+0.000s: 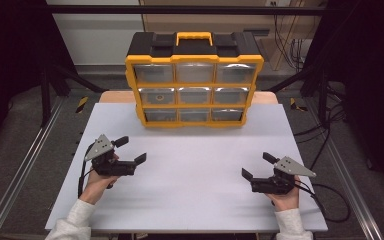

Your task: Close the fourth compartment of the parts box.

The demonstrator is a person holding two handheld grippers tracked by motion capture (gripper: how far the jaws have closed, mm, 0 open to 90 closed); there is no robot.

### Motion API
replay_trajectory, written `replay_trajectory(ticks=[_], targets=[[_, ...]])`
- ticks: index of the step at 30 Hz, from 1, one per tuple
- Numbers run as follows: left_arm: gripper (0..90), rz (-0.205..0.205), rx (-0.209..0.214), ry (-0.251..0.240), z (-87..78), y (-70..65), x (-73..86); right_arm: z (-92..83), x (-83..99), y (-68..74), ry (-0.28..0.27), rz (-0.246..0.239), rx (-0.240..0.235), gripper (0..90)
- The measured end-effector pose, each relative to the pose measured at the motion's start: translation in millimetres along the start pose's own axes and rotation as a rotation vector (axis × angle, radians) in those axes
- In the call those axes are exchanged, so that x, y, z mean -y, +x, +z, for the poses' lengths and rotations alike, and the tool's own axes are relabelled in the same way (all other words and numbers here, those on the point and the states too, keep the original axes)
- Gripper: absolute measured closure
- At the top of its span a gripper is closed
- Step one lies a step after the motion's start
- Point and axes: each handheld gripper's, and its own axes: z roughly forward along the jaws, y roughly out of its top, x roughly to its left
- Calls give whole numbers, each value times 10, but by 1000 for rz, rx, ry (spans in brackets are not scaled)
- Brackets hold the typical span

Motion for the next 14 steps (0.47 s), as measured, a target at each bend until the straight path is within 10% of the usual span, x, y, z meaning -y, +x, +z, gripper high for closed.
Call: replay_trajectory(ticks=[14], targets=[[28,14,-20,19,-197,-12,270,2,2,0,5,0,1,0]])
